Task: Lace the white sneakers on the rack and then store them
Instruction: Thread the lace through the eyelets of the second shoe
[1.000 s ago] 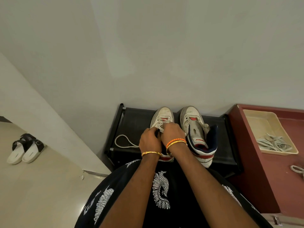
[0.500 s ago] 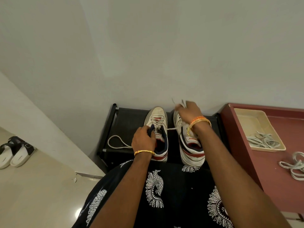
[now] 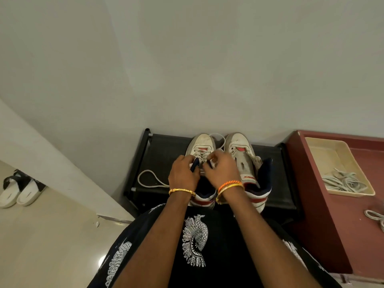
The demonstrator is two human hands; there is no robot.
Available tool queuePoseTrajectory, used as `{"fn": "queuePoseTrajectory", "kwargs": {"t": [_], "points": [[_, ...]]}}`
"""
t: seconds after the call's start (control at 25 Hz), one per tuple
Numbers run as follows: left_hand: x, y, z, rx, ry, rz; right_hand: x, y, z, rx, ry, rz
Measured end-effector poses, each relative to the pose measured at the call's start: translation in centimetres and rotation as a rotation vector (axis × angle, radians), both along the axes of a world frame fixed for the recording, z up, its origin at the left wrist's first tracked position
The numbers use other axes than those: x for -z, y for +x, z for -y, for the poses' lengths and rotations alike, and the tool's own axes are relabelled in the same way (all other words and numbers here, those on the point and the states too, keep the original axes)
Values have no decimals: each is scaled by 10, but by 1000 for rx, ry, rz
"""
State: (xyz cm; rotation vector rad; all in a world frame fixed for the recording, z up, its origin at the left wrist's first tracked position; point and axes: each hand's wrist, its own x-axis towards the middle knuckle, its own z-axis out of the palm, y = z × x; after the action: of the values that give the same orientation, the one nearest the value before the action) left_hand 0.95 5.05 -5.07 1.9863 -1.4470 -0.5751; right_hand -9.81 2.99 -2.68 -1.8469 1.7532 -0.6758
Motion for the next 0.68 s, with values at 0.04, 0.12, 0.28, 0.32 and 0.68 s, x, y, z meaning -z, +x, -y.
{"fn": "queuePoseTrajectory", "kwargs": {"t": [0.04, 0.12, 0.28, 0.32, 0.68], "points": [[-1, 0, 1, 1, -17, 0, 8, 3, -6, 27, -1, -42], [-1, -1, 3, 29, -40, 49, 16, 5, -5, 118, 23, -81], [-1, -7, 6, 159, -37, 271, 18, 4, -1, 368, 92, 99], [-2, -9, 7, 175, -25, 307, 18, 4, -1, 429, 112, 151], [-1, -18, 24, 197, 51, 468, 24, 4, 2, 563, 153, 276]]}}
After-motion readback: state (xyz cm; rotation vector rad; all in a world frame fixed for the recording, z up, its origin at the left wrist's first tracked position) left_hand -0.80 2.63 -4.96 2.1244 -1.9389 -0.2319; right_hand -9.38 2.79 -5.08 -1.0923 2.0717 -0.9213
